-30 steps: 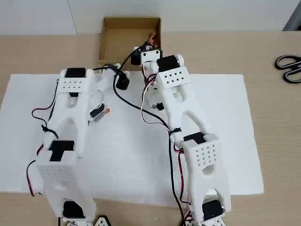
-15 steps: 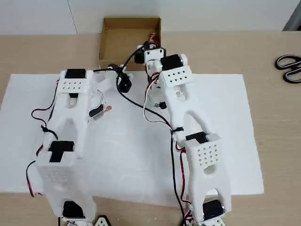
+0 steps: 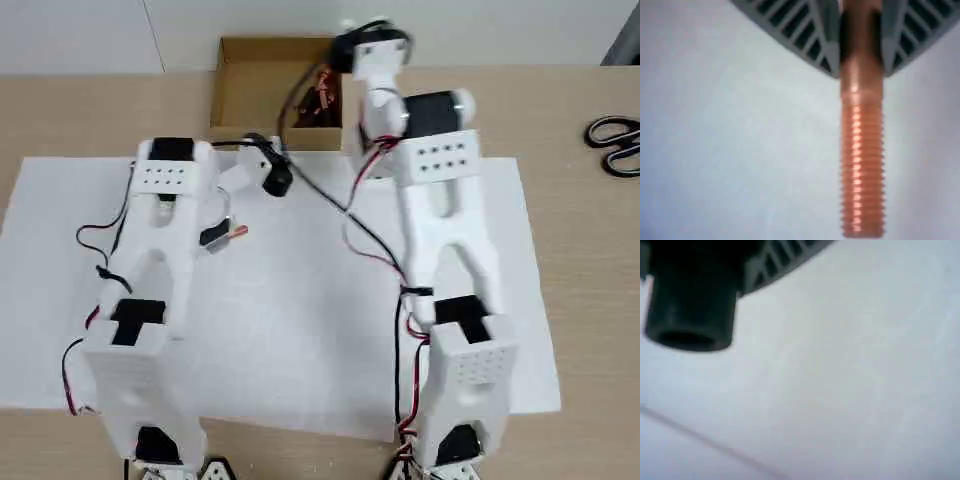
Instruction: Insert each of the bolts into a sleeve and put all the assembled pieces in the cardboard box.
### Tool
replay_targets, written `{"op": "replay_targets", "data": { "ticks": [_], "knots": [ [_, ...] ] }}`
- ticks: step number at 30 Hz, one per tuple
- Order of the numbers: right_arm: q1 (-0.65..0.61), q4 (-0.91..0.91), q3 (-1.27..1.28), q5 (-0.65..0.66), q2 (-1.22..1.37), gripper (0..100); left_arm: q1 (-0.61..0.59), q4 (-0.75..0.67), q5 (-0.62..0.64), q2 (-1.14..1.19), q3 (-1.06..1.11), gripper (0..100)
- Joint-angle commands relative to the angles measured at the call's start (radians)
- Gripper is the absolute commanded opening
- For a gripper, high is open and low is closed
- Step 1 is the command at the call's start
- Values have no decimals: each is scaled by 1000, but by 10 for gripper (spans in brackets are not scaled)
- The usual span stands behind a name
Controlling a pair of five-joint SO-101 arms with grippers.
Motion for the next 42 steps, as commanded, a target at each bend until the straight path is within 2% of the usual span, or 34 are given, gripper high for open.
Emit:
{"op": "replay_targets", "data": {
  "ticks": [1,11,21,27,33,37,42],
  "knots": [
    [44,5,-8,11,-79,24,38,11,-35,-75,-48,6],
    [56,5,-6,11,-81,24,58,3,-164,-69,-48,6],
    [51,4,-6,11,-81,24,60,-32,-137,-63,-44,8],
    [51,4,-6,11,-81,24,60,-34,-115,-61,-44,104],
    [51,4,-6,11,-81,24,57,-32,-114,-66,-50,123],
    [51,4,-6,11,-81,24,49,-20,-28,-74,-104,122],
    [54,4,-6,11,-81,24,2,117,144,-74,-329,121]
  ]
}}
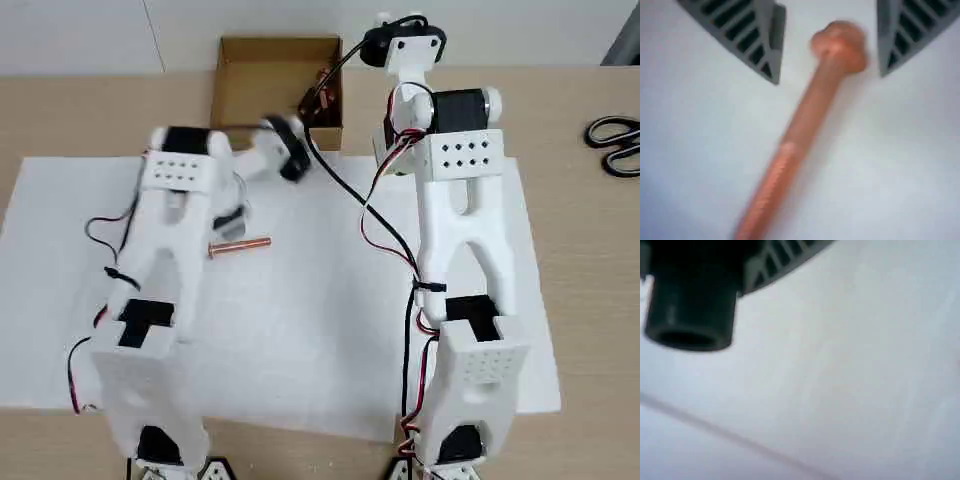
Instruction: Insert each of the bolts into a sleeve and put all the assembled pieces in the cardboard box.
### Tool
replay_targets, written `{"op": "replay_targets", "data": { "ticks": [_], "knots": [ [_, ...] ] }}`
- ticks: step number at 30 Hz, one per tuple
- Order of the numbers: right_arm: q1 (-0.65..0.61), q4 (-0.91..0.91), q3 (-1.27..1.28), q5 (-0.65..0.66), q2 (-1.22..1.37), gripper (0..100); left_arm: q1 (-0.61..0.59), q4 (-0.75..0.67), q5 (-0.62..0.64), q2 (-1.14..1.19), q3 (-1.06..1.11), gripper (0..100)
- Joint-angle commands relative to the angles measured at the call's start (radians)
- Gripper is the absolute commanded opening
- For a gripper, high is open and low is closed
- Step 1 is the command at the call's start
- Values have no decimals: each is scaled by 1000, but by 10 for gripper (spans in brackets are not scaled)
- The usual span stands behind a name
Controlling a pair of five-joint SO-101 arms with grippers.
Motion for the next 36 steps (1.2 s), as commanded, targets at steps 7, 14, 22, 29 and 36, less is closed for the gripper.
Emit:
{"op": "replay_targets", "data": {
  "ticks": [7,14,22,29,36],
  "knots": [
    [4,4,-11,9,-99,24,-118,112,364,-140,-312,120],
    [4,5,0,9,-242,24,-114,112,560,-446,-56,122],
    [-27,-1,272,9,-338,28,15,94,848,-565,285,121],
    [-42,-2,307,9,-352,29,12,54,951,-488,363,119],
    [-41,2,307,9,-352,29,11,-130,1382,-359,414,122]
  ]
}}
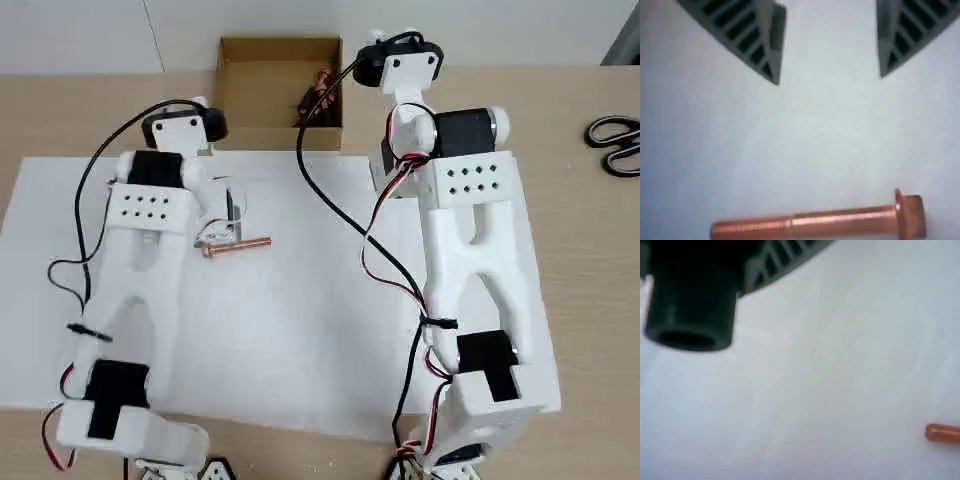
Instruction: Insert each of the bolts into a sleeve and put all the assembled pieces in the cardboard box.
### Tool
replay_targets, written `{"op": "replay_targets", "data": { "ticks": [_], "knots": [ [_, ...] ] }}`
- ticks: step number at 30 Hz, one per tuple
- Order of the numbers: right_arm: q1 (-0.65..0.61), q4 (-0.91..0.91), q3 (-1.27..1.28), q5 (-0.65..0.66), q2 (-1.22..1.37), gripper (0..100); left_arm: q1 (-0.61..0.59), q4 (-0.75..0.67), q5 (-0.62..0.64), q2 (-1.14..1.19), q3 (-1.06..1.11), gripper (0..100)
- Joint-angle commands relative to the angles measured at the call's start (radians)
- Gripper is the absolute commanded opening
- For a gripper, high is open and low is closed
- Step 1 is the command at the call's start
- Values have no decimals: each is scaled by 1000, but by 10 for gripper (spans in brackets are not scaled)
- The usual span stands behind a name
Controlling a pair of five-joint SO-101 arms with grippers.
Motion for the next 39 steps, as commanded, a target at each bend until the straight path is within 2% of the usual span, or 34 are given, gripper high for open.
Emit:
{"op": "replay_targets", "data": {
  "ticks": [1,7,14,29,39],
  "knots": [
    [-2,1,-3,9,-68,29,-2,-94,262,63,-4,122],
    [-2,1,-2,9,-65,29,-2,-167,505,206,-5,123],
    [-1,1,-2,9,-64,29,-2,-238,675,273,-27,123],
    [1,-1,-2,9,-64,29,-2,-236,718,279,-28,123],
    [1,-1,-2,9,-64,29,-34,-232,726,402,-62,124]
  ]
}}
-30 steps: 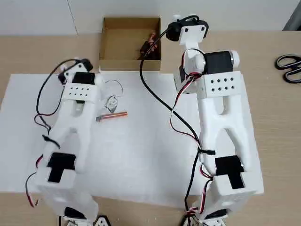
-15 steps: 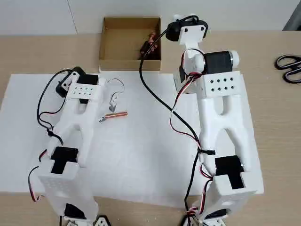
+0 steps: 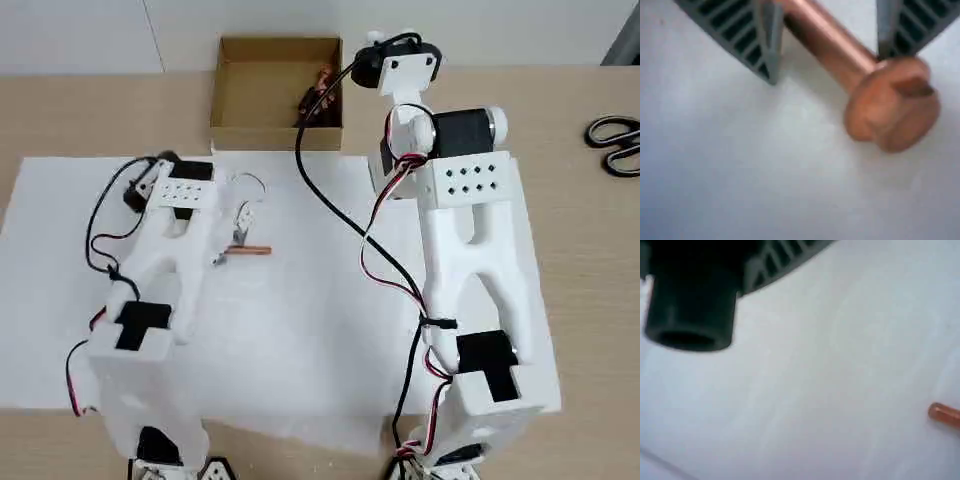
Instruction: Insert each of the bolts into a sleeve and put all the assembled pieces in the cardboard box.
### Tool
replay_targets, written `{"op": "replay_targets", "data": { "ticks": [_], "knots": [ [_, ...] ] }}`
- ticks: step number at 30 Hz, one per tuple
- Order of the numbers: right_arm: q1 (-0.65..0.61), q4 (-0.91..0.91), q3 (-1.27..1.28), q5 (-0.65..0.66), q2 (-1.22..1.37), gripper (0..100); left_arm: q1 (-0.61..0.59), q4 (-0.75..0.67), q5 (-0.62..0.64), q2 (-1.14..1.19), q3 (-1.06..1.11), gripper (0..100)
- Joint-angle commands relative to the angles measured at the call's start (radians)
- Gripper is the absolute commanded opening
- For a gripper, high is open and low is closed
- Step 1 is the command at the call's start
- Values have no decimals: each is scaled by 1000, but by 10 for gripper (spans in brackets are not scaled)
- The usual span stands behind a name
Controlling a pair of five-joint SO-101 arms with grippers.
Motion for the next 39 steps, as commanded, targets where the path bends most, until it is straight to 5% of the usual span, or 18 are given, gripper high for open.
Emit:
{"op": "replay_targets", "data": {
  "ticks": [1,13,18,25,29,33,39],
  "knots": [
    [1,-1,-6,9,-64,29,-31,0,11,3,-27,124],
    [2,-2,-6,9,-62,29,-26,-5,11,3,-27,116],
    [2,-4,-6,9,-61,29,-26,-5,48,3,-27,10],
    [2,-4,-6,9,-61,29,34,0,51,-5,-30,6],
    [2,-4,-6,9,-61,29,83,107,38,-6,-116,6],
    [2,-4,-6,9,-61,29,91,304,-180,-5,-329,6],
    [4,-4,-6,9,-61,29,35,399,-752,-5,-512,6]
  ]
}}
